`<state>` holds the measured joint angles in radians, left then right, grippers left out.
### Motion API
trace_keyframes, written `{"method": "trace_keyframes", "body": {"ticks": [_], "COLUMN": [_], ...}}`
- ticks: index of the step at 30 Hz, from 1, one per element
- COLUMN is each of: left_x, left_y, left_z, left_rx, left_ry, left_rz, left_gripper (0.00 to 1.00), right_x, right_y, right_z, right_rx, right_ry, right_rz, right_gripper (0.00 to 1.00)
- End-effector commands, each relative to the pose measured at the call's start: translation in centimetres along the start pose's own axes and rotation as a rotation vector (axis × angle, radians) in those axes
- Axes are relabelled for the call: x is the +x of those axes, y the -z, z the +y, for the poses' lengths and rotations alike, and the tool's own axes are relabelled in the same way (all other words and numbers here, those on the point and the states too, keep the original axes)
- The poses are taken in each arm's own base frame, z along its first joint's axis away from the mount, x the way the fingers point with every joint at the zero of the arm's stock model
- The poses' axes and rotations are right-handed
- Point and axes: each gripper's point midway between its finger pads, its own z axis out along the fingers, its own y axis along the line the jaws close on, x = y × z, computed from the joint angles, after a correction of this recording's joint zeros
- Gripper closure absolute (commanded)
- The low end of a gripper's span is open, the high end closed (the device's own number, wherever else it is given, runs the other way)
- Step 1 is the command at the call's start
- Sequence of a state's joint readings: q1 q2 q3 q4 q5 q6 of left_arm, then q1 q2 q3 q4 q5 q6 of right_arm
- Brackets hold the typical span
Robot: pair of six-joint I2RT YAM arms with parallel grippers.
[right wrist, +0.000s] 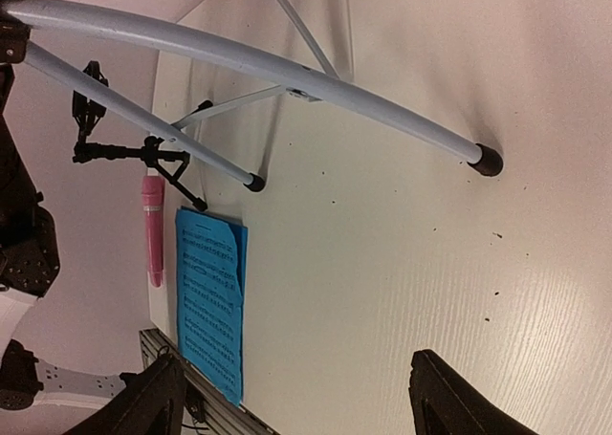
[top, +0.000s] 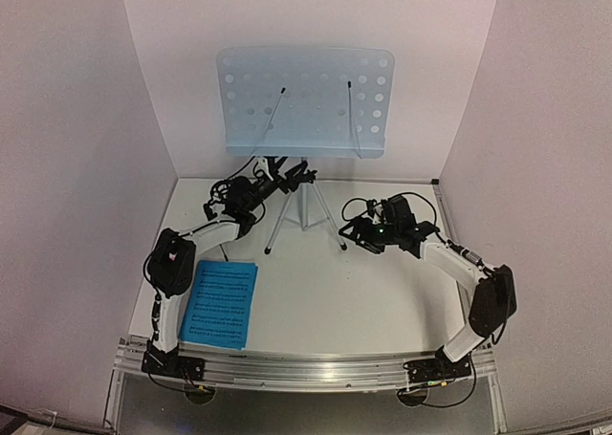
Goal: Pack up the instrument practice props
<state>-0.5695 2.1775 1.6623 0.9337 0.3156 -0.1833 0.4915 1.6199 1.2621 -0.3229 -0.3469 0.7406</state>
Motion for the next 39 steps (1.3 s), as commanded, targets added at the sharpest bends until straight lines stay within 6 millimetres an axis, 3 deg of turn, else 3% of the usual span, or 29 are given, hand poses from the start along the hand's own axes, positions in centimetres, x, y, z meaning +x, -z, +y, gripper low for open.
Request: {"method": "trace_keyframes", "body": {"ticks": [1, 7, 10, 14, 18, 22, 26, 32, 35, 39], "left_x": [-1.0, -1.4, -2.0, -2.8, -3.9, -4.3, -5.1, -6.4, -6.2, -6.7], "left_y": [-1.6, -3.1, -3.4, -2.9, -2.2, -1.4, -1.4, -2.2, -2.6, -2.9], "left_z": [0.1, -1.0, -1.0, -1.6, -3.3, -5.4, -8.0, -11.8, -13.5, -15.5], "left_rx": [-0.004, 0.04, 0.032, 0.054, 0.125, 0.207, 0.272, 0.348, 0.371, 0.397], "left_ry": [0.007, -0.001, 0.005, -0.007, -0.013, 0.015, 0.062, 0.113, 0.131, 0.164], "left_rz": [-0.057, -0.085, -0.102, -0.111, -0.112, -0.078, -0.055, -0.06, -0.061, -0.075], "left_gripper": [0.23, 0.31, 0.46, 0.74, 0.98, 1.0, 1.0, 1.0, 1.0, 1.0], "right_x": [-0.1, 0.4, 0.3, 0.2, -0.3, -1.3, -2.7, -4.7, -6.0, -7.1], "right_y": [0.1, 0.7, 1.2, 1.7, 1.7, 1.9, 3.4, 5.8, 6.7, 7.3], "right_z": [0.9, 0.9, 1.1, 1.1, 1.4, 2.5, 3.9, 3.7, 3.0, 3.1], "right_rx": [-0.038, -0.038, -0.041, -0.039, -0.04, -0.057, -0.12, -0.153, -0.136, -0.159], "right_ry": [0.008, -0.006, -0.005, 0.001, 0.018, 0.077, 0.157, 0.164, 0.078, -0.113], "right_rz": [0.015, 0.011, -0.001, -0.018, -0.03, -0.047, -0.063, -0.106, -0.143, -0.142], "right_gripper": [0.23, 0.23, 0.23, 0.23, 0.23, 0.23, 0.23, 0.26, 0.26, 0.35]}}
